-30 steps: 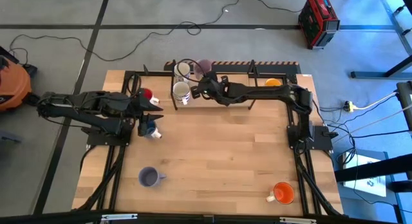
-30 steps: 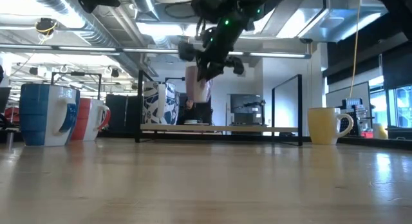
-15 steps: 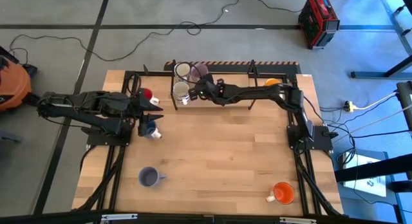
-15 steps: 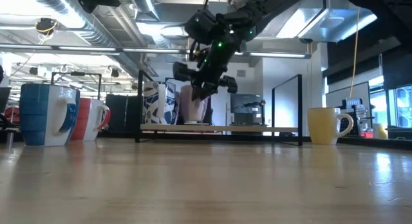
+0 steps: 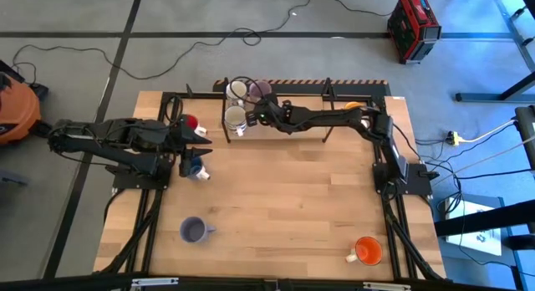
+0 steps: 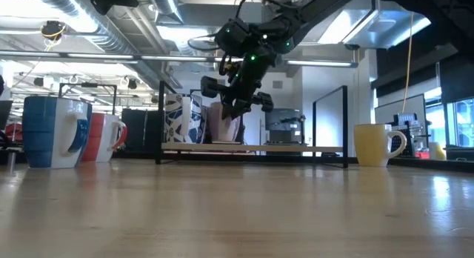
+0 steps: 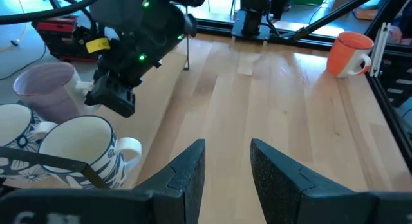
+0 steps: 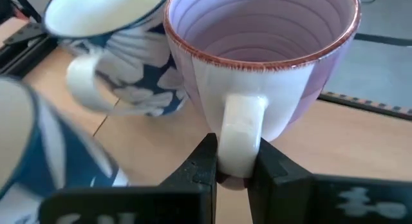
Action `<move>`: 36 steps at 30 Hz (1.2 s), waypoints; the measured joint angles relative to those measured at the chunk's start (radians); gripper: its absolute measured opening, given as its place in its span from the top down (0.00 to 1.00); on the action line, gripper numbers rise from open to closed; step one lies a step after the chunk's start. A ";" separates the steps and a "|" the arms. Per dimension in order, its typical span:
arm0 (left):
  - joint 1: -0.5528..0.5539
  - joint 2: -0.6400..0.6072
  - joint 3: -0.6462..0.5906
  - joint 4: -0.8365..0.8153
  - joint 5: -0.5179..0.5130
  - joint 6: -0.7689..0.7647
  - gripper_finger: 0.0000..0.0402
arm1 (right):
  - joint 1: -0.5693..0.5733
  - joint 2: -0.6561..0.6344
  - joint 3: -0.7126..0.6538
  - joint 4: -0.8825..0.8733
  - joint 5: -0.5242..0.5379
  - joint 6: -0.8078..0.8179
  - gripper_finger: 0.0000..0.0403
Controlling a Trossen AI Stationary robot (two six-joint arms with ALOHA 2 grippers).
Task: Place coffee mugs
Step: Put the right purple mug on the shelf
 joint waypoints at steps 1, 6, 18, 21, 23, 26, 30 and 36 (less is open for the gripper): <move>0.000 0.000 0.000 0.000 0.000 0.003 0.71 | -0.001 0.003 0.000 0.007 -0.006 0.001 0.92; 0.000 0.000 0.000 0.001 0.000 0.013 0.71 | 0.000 0.016 0.001 0.032 -0.024 0.000 0.92; 0.000 0.000 0.000 0.002 0.000 0.014 0.71 | 0.002 0.026 0.001 0.024 -0.034 -0.016 0.92; 0.000 0.000 0.000 0.002 0.000 0.014 0.71 | 0.002 0.026 0.001 0.018 -0.040 -0.018 0.86; 0.000 0.000 0.000 0.002 0.000 0.014 0.71 | 0.002 0.027 0.001 0.014 -0.043 -0.018 0.79; 0.000 0.000 0.000 0.002 0.000 0.014 0.71 | 0.002 0.027 0.001 0.015 -0.043 -0.026 0.71; 0.000 0.000 0.000 0.002 -0.004 0.015 0.71 | 0.002 0.027 0.001 0.016 -0.043 -0.026 0.66; 0.000 0.000 0.000 0.002 -0.032 0.015 0.71 | 0.002 0.027 0.000 0.017 -0.043 -0.027 0.61</move>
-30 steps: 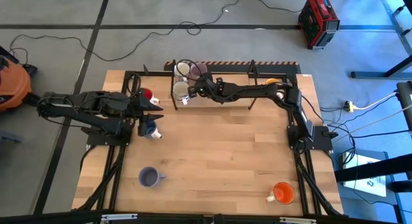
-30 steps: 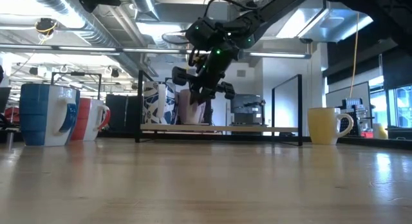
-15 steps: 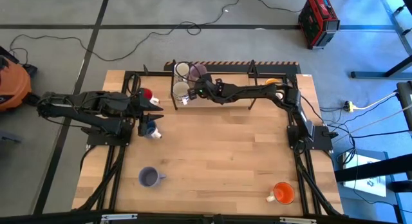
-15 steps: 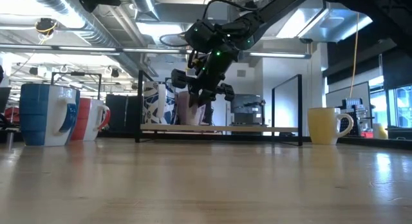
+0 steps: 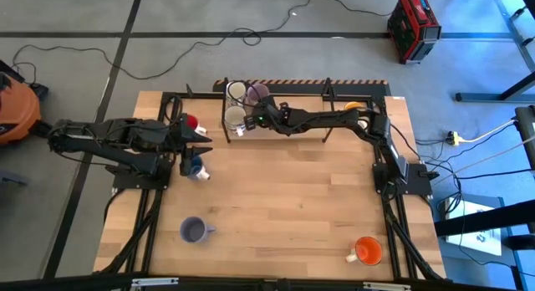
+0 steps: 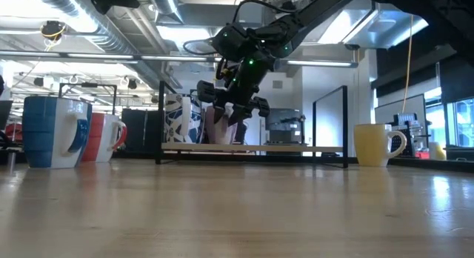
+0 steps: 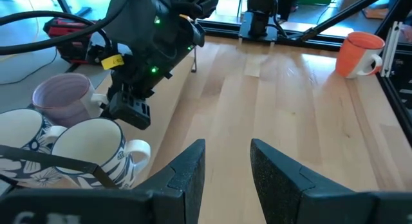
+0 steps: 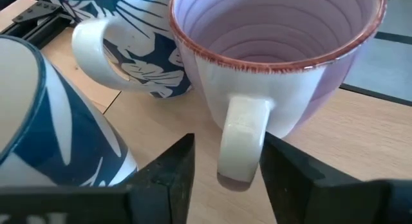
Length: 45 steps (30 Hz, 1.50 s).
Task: Place coffee mugs
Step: Put the right purple mug on the shelf, then put the bottom blue mug on the shelf
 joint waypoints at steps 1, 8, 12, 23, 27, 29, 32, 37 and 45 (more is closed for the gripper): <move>0.000 0.000 0.000 0.000 -0.001 0.000 0.71 | 0.000 0.000 0.000 0.000 0.000 -0.001 0.60; 0.000 0.000 0.000 0.000 -0.002 0.000 0.71 | 0.001 -0.039 -0.001 -0.009 -0.027 -0.008 0.57; 0.000 0.000 0.000 0.006 -0.002 0.000 0.71 | 0.001 -0.061 -0.001 -0.013 -0.089 0.009 0.57; 0.000 0.000 0.000 0.012 -0.002 0.000 0.71 | 0.001 -0.145 -0.001 -0.092 -0.111 -0.022 0.57; 0.000 0.000 0.000 0.011 -0.002 0.000 0.71 | 0.021 -0.196 -0.001 -0.101 -0.201 -0.067 0.57; 0.000 0.000 0.000 0.011 -0.002 0.000 0.71 | 0.049 -0.228 -0.001 -0.107 -0.266 -0.092 0.57; 0.000 0.007 0.000 0.005 -0.002 0.000 0.71 | 0.110 -0.269 0.001 -0.101 -0.381 -0.128 0.57; 0.000 0.027 -0.001 -0.001 -0.002 0.000 0.70 | 0.243 -0.280 0.000 -0.111 -0.448 -0.179 0.57; 0.000 0.100 -0.001 -0.014 0.008 -0.018 0.63 | 0.446 -0.269 0.000 -0.116 -0.445 -0.169 0.57</move>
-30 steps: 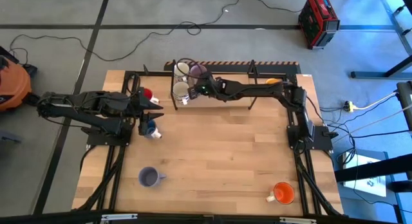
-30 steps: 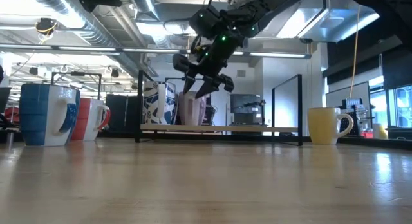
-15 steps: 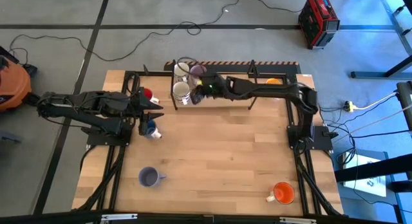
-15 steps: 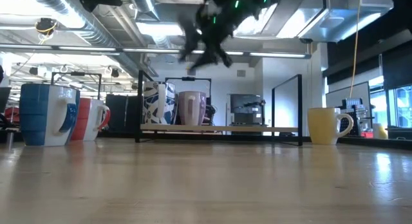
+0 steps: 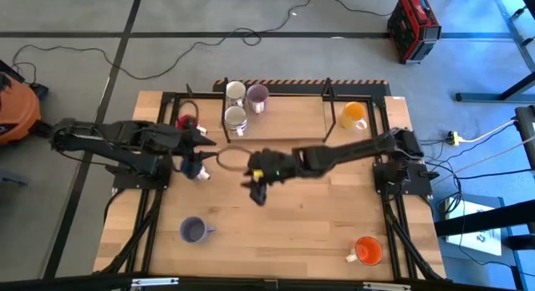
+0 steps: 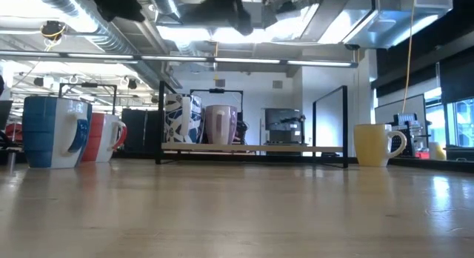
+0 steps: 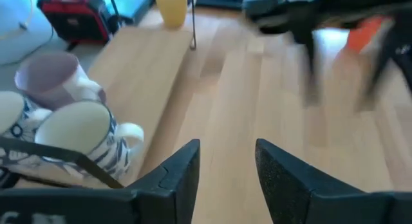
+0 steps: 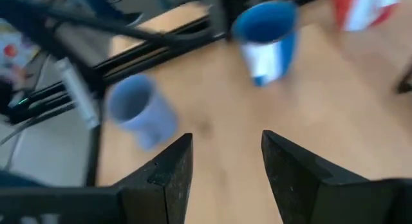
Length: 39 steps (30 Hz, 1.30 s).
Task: Place coffee mugs
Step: Put the bottom blue mug on the shelf
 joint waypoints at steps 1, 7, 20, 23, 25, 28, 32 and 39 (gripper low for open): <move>0.000 0.020 0.000 0.003 0.000 -0.001 0.62 | 0.020 -0.001 0.000 -0.007 -0.001 0.014 0.57; -0.014 0.125 0.000 0.045 0.164 -0.063 0.54 | 0.137 -0.044 0.000 -0.104 0.019 0.055 0.57; -0.314 0.232 0.000 -0.083 0.424 -0.345 0.54 | 0.398 -0.050 0.000 -0.310 0.244 0.127 0.57; -0.416 0.266 0.000 -0.160 0.398 -0.426 0.54 | 0.436 -0.050 0.000 -0.313 0.293 0.129 0.57; -0.473 0.289 0.000 -0.197 0.374 -0.479 0.54 | 0.452 -0.050 0.000 -0.317 0.315 0.131 0.57; -0.537 0.337 0.000 -0.219 0.352 -0.546 0.54 | 0.473 -0.050 0.000 -0.324 0.332 0.152 0.57; -0.586 0.409 0.000 -0.223 0.295 -0.616 0.54 | 0.488 -0.050 0.000 -0.358 0.353 0.179 0.57; -0.599 0.530 0.000 -0.221 0.276 -0.640 0.54 | 0.505 -0.050 0.000 -0.367 0.378 0.202 0.57</move>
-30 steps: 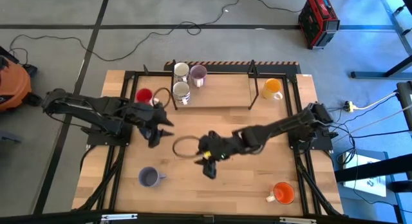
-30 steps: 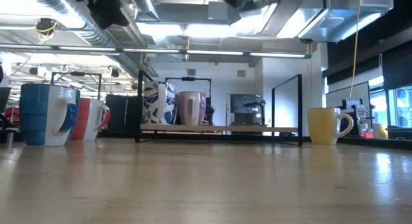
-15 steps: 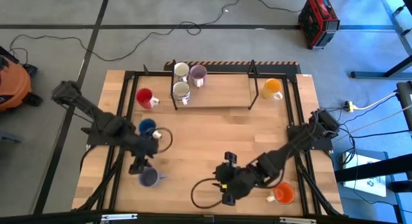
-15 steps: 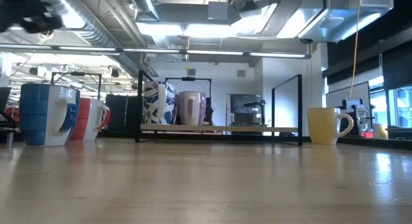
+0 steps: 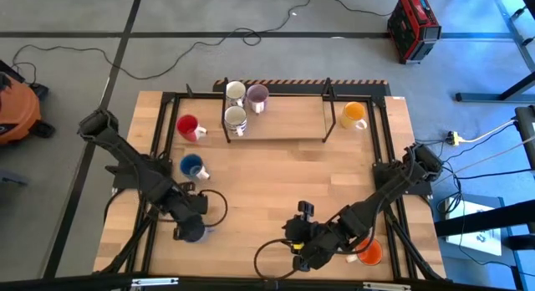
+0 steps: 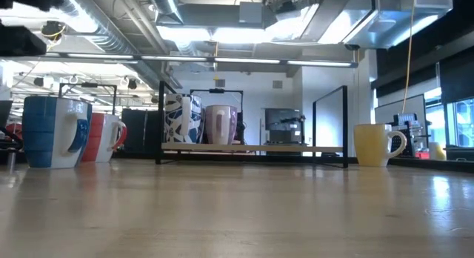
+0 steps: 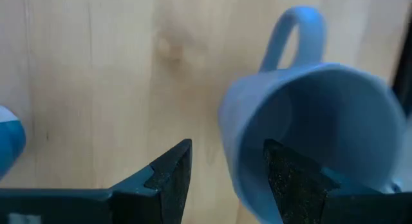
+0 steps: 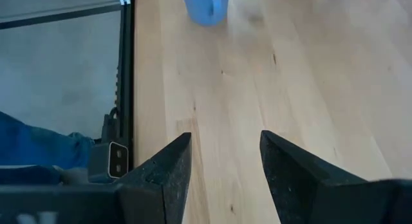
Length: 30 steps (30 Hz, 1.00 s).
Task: Place coffee mugs
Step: Put the bottom blue mug on the shelf
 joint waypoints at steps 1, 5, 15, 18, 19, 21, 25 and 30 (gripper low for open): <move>0.000 0.014 0.000 0.001 0.000 0.000 0.54 | 0.000 0.000 0.000 -0.001 0.008 0.000 0.57; 0.001 0.061 0.000 0.022 0.016 0.018 0.55 | 0.000 0.000 0.000 0.000 0.020 0.000 0.57; 0.005 0.132 0.000 0.080 0.028 0.095 0.78 | -0.001 0.002 -0.109 0.186 0.025 0.023 0.57; 0.020 0.140 0.000 0.123 0.060 0.150 0.90 | -0.001 0.002 -0.150 0.252 0.027 0.024 0.57; 0.027 0.142 0.000 0.135 0.067 0.173 0.93 | -0.001 0.002 -0.163 0.267 0.027 0.024 0.57; 0.038 0.142 0.000 0.165 0.077 0.208 0.96 | -0.001 0.002 -0.181 0.276 0.027 0.041 0.57; 0.068 0.142 0.003 0.187 0.071 0.245 0.96 | 0.001 0.002 -0.221 0.315 0.022 0.067 0.57; 0.119 0.142 0.072 0.184 0.041 0.319 0.96 | 0.023 0.002 -0.237 0.320 0.045 0.100 0.57</move>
